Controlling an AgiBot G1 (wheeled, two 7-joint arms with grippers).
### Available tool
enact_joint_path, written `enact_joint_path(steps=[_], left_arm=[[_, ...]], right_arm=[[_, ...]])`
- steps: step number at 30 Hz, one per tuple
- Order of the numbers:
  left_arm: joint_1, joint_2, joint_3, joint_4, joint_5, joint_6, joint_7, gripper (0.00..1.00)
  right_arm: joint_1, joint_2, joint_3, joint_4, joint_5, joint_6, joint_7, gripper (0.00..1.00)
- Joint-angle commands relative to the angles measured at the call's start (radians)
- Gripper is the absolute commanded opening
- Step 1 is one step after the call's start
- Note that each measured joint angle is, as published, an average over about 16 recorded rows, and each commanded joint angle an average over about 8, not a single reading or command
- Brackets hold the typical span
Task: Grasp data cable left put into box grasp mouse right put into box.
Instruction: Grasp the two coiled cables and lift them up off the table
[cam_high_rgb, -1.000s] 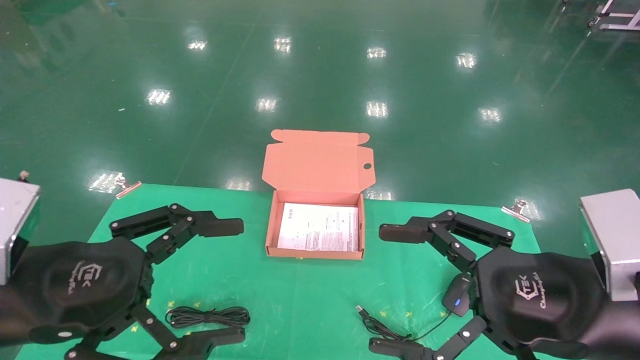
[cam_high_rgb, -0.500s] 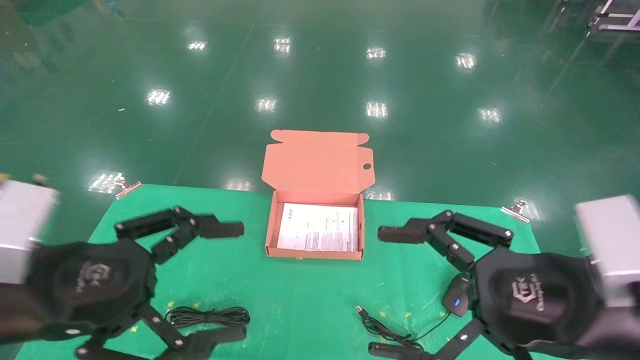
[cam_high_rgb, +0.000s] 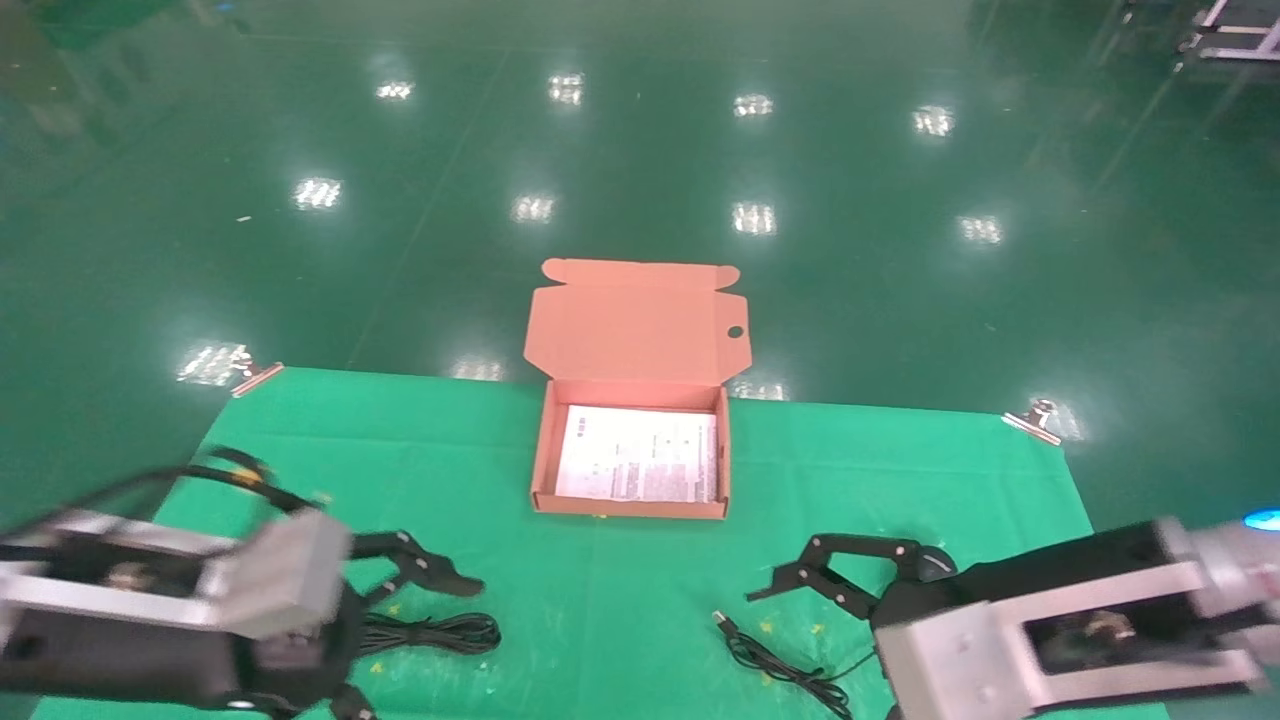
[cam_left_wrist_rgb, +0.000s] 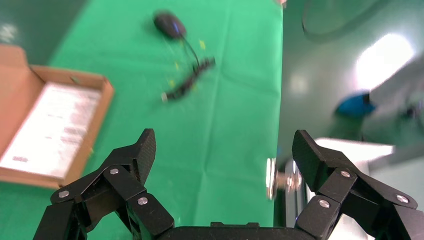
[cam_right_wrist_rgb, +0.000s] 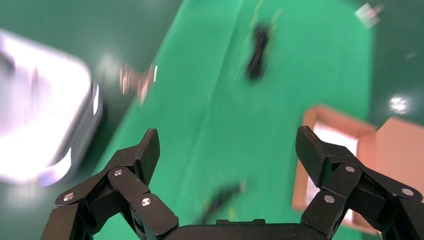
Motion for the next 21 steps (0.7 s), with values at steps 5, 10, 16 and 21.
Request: enact_joint_path(steps=[5,10,16,21], left_arm=[[-0.077,0.061,0.115,0.032,0.164,-0.004,0.029,1.00],[-0.114,0.112,0.187,0.070,0.307,-0.039,0.033,1.00],[-0.113,0.167,0.242,0.096,0.454,-0.108,-0.004,1.00],[-0.094,0.203,0.259,0.149,0.513,-0.168,-0.038,1.00]], right_arm=[[0.127,-0.061,-0.198,0.000,-0.177,0.009,-0.021,1.00],[0.151,-0.102,-0.288,0.002,-0.277,0.034,0.004,1.00],[0.138,-0.149,-0.351,-0.001,-0.398,0.078,0.090,1.00],[0.105,-0.182,-0.377,-0.008,-0.482,0.128,0.203,1.00]])
